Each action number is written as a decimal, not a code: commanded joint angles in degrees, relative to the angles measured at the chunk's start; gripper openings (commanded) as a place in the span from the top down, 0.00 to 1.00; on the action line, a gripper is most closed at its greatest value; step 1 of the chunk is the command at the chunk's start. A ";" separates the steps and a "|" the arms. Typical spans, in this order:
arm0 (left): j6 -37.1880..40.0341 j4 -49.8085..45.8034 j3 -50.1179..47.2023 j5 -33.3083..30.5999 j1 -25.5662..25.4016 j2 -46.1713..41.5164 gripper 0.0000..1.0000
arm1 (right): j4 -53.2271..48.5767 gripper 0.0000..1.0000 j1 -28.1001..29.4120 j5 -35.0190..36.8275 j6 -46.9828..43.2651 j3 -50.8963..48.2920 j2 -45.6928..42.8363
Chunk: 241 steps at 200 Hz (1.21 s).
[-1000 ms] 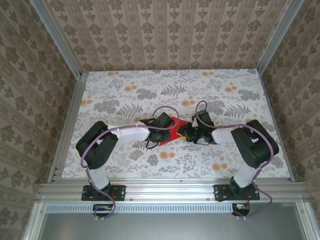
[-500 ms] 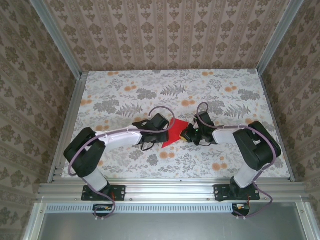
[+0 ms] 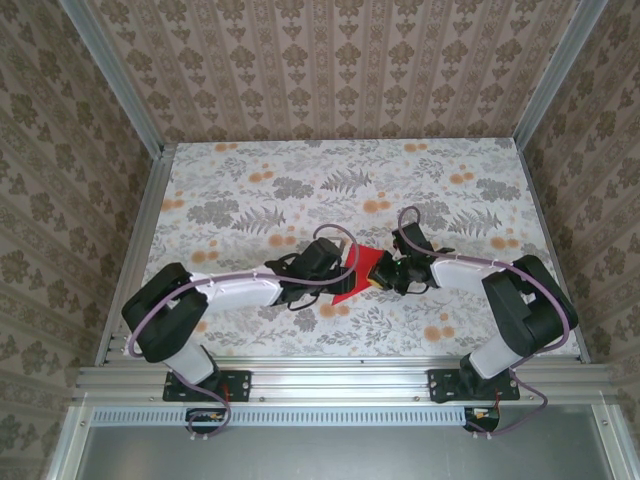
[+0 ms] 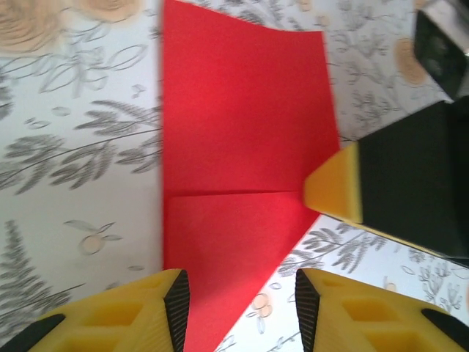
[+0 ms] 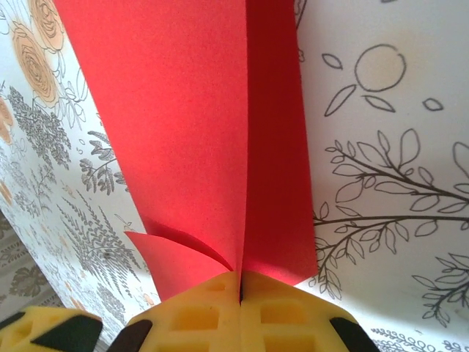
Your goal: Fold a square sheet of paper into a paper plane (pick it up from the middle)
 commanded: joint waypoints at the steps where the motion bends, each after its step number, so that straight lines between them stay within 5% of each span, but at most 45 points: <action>1: 4.43 5.47 -1.17 0.94 -0.88 0.97 0.55 | -2.47 0.98 0.26 0.31 1.47 2.17 -1.44; 133: 14.75 5.01 -1.28 -9.22 -4.71 4.91 0.54 | -2.42 0.97 -0.80 -1.71 7.06 4.59 -0.84; 197: 17.03 5.78 -1.09 -12.19 -6.03 6.75 0.40 | -0.94 0.97 -1.45 -2.96 8.59 4.50 -0.85; 241: 17.64 3.59 0.96 -14.24 -6.29 9.06 0.46 | 0.82 0.97 -1.79 -4.34 10.00 4.24 -0.20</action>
